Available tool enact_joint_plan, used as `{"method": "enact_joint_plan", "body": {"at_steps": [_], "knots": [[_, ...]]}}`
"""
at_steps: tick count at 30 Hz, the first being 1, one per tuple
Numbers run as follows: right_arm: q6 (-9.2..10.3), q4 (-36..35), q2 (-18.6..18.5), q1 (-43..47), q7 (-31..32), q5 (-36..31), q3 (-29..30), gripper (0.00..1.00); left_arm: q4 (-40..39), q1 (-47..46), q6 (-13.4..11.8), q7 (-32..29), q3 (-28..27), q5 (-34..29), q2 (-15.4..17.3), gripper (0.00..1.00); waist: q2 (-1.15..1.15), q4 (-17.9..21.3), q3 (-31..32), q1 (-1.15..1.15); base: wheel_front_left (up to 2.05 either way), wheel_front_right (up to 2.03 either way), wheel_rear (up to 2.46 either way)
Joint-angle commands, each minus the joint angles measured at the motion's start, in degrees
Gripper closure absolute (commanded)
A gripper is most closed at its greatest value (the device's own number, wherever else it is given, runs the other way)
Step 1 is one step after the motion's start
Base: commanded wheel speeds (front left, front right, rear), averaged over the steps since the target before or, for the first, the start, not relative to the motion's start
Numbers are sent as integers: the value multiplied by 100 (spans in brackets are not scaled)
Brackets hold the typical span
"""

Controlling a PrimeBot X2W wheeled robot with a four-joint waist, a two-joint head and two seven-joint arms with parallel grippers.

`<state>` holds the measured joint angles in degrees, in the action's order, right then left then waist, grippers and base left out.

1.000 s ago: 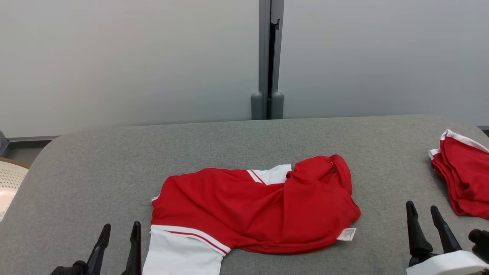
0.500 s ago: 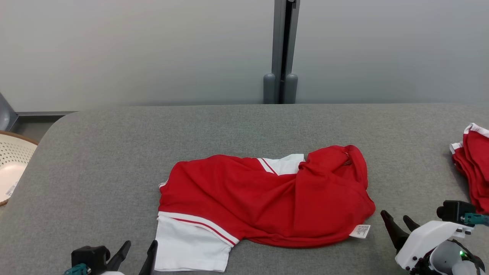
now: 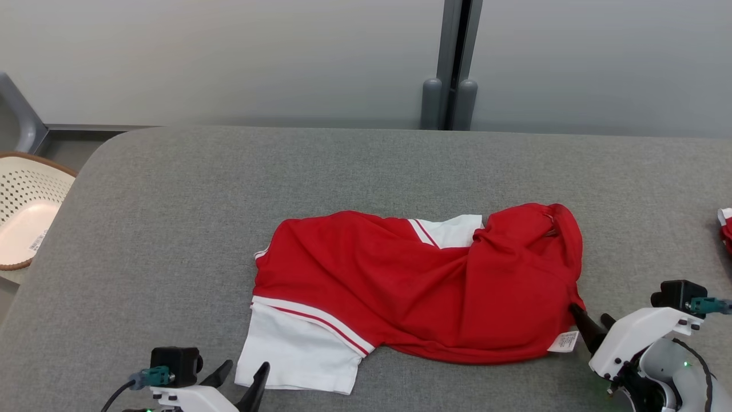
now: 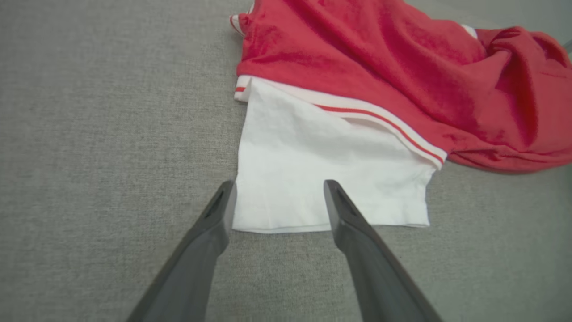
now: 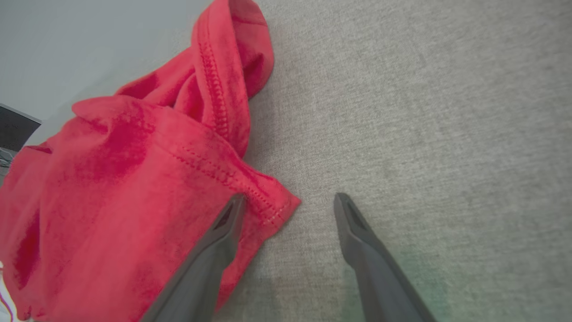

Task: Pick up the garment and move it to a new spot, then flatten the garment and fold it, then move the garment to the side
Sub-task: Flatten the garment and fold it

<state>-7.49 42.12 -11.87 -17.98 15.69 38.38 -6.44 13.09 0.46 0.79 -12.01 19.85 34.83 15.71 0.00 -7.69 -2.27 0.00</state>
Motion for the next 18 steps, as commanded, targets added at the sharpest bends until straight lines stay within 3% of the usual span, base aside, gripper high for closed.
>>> {"method": "enact_joint_plan", "body": {"at_steps": [1,14,18], "knots": [[0,68,10,-103,33,-69,8,0,79,-144,41,-14,30,-4,-4,0,0,-10,-36,0,0,0,0],[0,109,108,-140,230,10,-207,0,740,-448,125,-180,168,41,-64,0,0,86,-150,0,0,0,0],[0,49,112,-73,280,38,-290,13,1027,-496,-111,-228,136,-35,-51,0,0,154,-153,0,0,0,0]]}}
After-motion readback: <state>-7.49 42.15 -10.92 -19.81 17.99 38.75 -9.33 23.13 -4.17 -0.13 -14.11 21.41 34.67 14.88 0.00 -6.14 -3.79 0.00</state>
